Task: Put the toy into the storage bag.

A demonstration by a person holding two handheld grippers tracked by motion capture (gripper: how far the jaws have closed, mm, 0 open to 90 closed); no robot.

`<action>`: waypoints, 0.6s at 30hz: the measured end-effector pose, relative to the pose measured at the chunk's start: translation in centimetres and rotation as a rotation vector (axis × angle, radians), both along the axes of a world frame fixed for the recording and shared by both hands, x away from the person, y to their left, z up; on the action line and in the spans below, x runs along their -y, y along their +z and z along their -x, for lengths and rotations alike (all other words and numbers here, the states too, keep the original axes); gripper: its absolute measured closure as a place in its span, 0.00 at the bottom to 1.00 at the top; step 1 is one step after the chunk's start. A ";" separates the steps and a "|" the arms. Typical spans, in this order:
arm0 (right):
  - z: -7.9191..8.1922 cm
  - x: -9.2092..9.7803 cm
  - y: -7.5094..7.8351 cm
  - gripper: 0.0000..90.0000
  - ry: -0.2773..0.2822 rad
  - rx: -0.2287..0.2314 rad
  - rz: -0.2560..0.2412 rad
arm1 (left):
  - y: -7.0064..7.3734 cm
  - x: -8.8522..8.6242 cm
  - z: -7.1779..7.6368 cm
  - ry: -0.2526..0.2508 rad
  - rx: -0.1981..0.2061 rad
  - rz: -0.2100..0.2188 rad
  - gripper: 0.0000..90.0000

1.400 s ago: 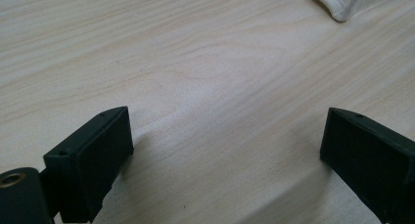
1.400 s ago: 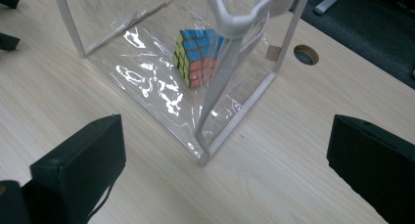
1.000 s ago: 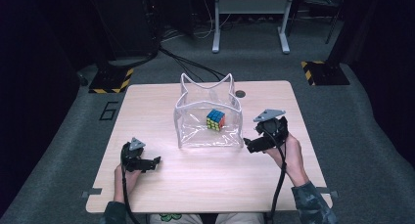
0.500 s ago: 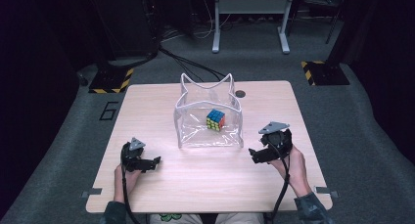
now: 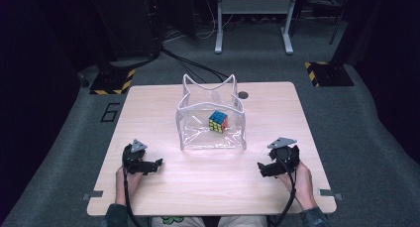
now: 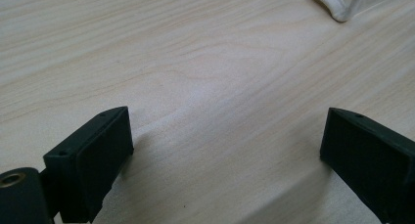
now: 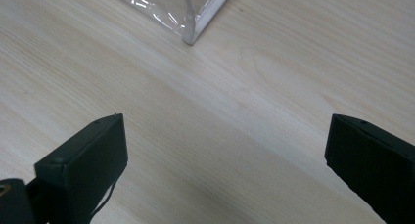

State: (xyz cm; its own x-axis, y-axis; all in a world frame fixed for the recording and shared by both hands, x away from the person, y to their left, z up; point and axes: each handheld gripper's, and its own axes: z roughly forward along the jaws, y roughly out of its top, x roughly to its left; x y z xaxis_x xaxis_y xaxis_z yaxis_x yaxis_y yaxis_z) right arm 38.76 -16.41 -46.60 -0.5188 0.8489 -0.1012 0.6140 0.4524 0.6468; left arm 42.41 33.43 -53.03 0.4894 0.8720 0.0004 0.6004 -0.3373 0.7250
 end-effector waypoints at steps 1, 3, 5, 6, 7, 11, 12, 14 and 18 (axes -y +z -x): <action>0.1 0.1 -0.3 0.02 -0.006 -0.010 -0.006 | 0.0 0.0 0.0 0.001 0.000 0.001 0.06; 0.2 0.3 -0.7 0.02 -0.012 -0.014 -0.010 | 0.0 0.0 0.0 0.001 0.000 0.001 0.06; 0.3 0.6 -1.3 0.02 -0.013 -0.017 -0.010 | 0.0 0.0 0.0 0.001 0.000 0.002 0.06; 0.4 0.7 -1.6 0.02 -0.023 -0.023 -0.010 | 0.0 0.0 0.0 0.001 0.000 0.001 0.06; 0.5 0.8 -1.9 0.02 -0.025 -0.021 -0.010 | 0.0 0.0 0.0 0.001 0.000 0.001 0.06; 0.8 1.1 -2.9 0.02 -0.046 -0.028 -0.018 | 0.0 0.0 0.0 0.001 0.000 0.000 0.06; 0.9 1.1 -3.1 0.02 -0.049 -0.027 -0.020 | 0.0 0.0 0.0 0.001 0.000 -0.001 0.06; 0.9 1.3 -3.6 0.02 -0.046 -0.016 -0.025 | 0.0 0.0 0.0 0.001 0.000 0.000 0.06; 1.0 1.5 -4.6 0.02 -0.049 -0.027 -0.021 | 0.0 0.0 0.0 0.001 0.000 0.001 0.06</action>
